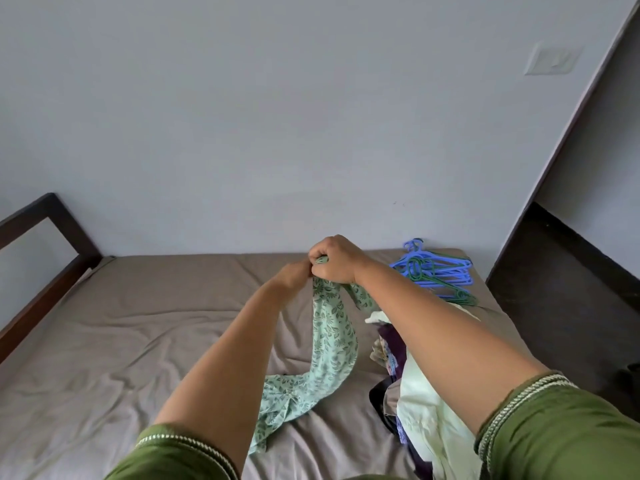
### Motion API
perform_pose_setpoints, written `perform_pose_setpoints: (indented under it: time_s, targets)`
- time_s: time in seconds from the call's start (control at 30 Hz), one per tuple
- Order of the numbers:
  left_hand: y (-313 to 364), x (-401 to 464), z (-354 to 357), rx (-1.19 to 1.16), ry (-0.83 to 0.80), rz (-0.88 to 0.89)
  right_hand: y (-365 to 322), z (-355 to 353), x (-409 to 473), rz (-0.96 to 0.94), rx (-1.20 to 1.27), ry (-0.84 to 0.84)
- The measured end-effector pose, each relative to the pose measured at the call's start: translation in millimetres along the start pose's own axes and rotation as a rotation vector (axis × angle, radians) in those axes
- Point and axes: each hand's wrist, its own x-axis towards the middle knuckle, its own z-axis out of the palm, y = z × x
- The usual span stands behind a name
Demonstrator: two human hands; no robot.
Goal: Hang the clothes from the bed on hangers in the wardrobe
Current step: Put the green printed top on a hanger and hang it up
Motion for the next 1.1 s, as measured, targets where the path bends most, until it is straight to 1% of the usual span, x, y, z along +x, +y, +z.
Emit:
perform_pose_setpoints:
  time_s: [0.07, 0.1, 0.13, 0.23, 0.4, 0.47, 0.57, 0.63, 0.7, 0.77, 0.83, 0.9, 0.97, 1.03, 1.1]
  targets:
    - [3.7, -2.8, 5.4, -0.076, -0.218, -0.047, 0.4, -7.1, -2.5, 0.003, -0.022, 0.020]
    - [2.2, -0.9, 7.5, -0.128, -0.277, -0.055, 4.0, -10.4, -4.1, 0.016, -0.022, 0.033]
    - [1.9, -0.7, 8.0, -0.180, -0.273, -0.065, 7.5, -14.6, -6.4, 0.034, -0.015, 0.048]
    - [0.8, 5.7, 5.5, -0.314, -0.178, -0.063, 19.8, -22.8, -12.1, 0.075, 0.001, 0.119]
    - [5.2, 11.6, 3.7, -0.266, -0.085, 0.142, 35.4, -25.3, -14.9, 0.117, -0.002, 0.217]
    - [8.6, 9.9, 6.4, -0.228, -0.030, 0.186, 38.4, -26.0, -16.2, 0.152, 0.011, 0.245]
    - [5.6, 10.9, 10.3, -0.246, 0.078, 0.198, 43.0, -24.3, -18.9, 0.206, 0.007, 0.331]
    - [0.5, 11.8, 12.0, -0.330, 0.153, 0.187, 46.5, -21.8, -20.2, 0.220, 0.009, 0.407]
    - [-5.0, 11.9, 14.3, -0.424, 0.188, 0.165, 44.2, -18.9, -22.0, 0.207, 0.063, 0.445]
    - [-7.9, 8.3, 15.9, -0.482, 0.172, 0.137, 36.9, -15.8, -24.8, 0.150, 0.056, 0.419]
    - [-10.2, 5.1, 16.5, -0.525, 0.118, 0.133, 29.9, -10.5, -25.7, 0.080, -0.005, 0.352]
    - [-11.8, 2.3, 15.5, -0.555, 0.045, 0.179, 22.1, -6.0, -26.1, 0.040, -0.032, 0.296]
    - [-11.8, 0.9, 14.5, -0.569, 0.002, 0.214, 18.4, -6.4, -26.3, 0.034, 0.002, 0.274]
    - [-12.8, 1.3, 12.9, -0.572, 0.068, 0.218, 15.4, -11.7, -27.6, 0.047, 0.052, 0.255]
    - [-17.0, 5.0, 9.7, -0.579, 0.213, 0.215, 12.9, -19.0, -28.1, 0.068, 0.074, 0.212]
